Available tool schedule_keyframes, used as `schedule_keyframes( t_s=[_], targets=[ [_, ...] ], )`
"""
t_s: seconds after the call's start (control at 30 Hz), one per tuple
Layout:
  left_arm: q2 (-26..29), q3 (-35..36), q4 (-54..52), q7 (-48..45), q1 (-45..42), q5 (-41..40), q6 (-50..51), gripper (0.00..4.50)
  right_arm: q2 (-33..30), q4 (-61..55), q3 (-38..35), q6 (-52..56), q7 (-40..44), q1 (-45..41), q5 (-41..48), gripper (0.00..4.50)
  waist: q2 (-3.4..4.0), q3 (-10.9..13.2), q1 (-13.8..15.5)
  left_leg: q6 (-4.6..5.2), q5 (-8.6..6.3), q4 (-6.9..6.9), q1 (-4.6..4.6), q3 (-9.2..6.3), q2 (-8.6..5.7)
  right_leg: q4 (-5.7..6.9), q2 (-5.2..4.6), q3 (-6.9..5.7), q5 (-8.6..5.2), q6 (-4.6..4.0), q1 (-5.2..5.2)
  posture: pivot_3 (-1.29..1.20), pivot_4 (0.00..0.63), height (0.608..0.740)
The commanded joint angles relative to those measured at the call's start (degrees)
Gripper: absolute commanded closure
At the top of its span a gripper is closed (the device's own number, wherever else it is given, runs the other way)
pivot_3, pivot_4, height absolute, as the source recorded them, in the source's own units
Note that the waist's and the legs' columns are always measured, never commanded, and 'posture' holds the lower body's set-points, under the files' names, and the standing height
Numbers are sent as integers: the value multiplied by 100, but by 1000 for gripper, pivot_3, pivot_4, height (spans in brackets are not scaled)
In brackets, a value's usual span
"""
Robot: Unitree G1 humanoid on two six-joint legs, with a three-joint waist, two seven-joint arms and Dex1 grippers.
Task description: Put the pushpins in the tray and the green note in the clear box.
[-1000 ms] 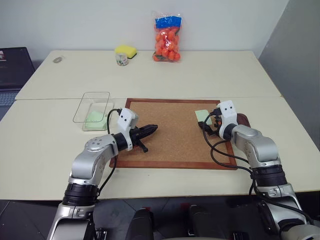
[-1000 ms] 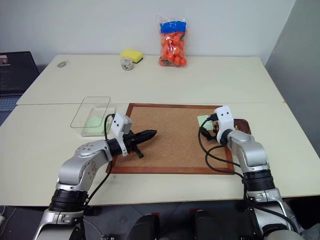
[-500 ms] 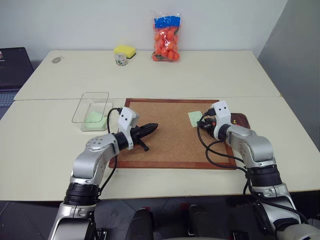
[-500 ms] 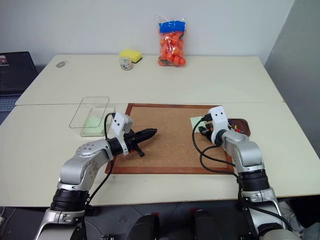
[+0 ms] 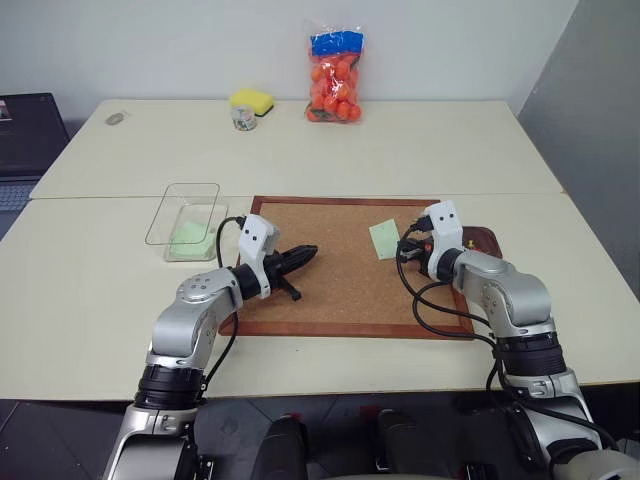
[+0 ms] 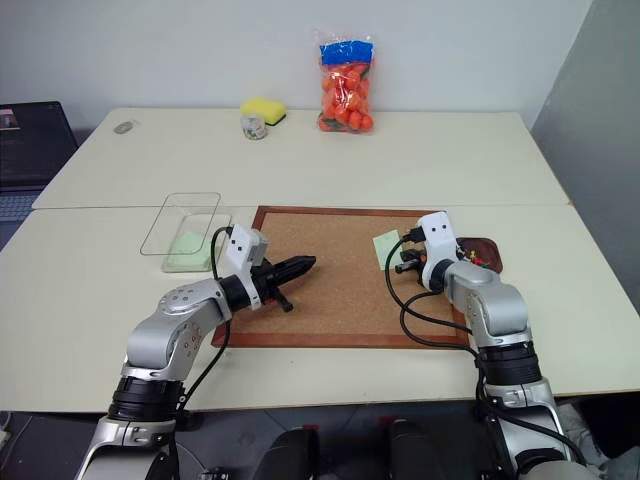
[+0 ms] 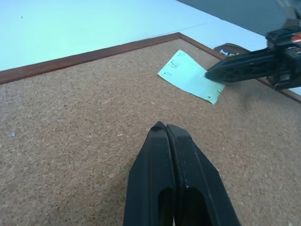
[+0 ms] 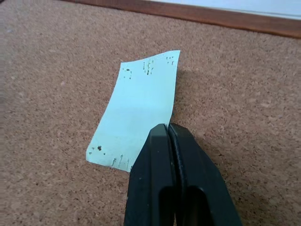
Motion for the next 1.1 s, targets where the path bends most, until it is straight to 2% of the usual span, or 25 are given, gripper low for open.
schedule_keyframes(
  t_s=[0.03,0.17,0.23,0.3,0.47,0.63,0.87,1.0,1.1],
  targets=[
    [-129,365,-143,227,-234,-440,393,4500,-45,-641,-408,230,-37,-9,308,4447,-1,0,0,0,0,0,-2,0,0,0,0,0,0,0,-1,0,150,740],
    [-271,686,-192,402,-387,-963,965,4500,-89,-1021,-626,531,-73,23,507,4447,-1,0,-2,0,0,5,-23,-3,0,4,0,-2,0,1,-22,0,150,740],
    [-260,775,-317,227,-452,-1432,1439,4128,-113,-1235,-735,694,-79,28,640,4500,-1,0,-3,-1,0,9,-38,-2,0,7,0,-2,1,1,-40,0,150,740],
    [-278,842,-463,162,-479,-1870,1908,3940,-130,-1425,-800,834,-73,15,744,4500,-1,0,-5,-1,1,16,-61,-7,1,9,1,-5,1,0,-57,0,150,740],
    [-286,948,-517,136,-561,-2696,2800,3007,-97,-1720,-817,1059,-28,-101,1015,4500,-1,0,-1,-2,1,20,-70,-9,-2,6,-1,-7,2,0,-60,0,150,740],
    [-289,1103,-393,265,-631,-3108,3191,1944,-121,-1810,-738,1063,-45,-167,1139,4500,-1,0,-4,-1,1,22,-68,-12,-2,10,0,-9,2,1,-60,0,150,740],
    [-118,897,-594,164,-482,-2978,3082,715,-428,-1782,-553,640,-17,112,859,4500,-1,0,1,-1,1,22,-69,-11,-3,8,0,-7,2,1,-60,0,150,740],
    [45,616,-729,58,-386,-2615,2724,49,-557,-1730,-436,425,-35,302,737,3818,-1,0,7,-2,1,21,-70,-9,-5,5,-2,-5,2,0,-60,0,150,740],
    [100,255,-701,194,-313,-1731,1738,0,-568,-1608,-421,311,-39,364,681,3145,0,0,-5,-2,1,21,-66,-7,-4,7,-1,-2,2,0,-60,0,150,740]
  ],
)
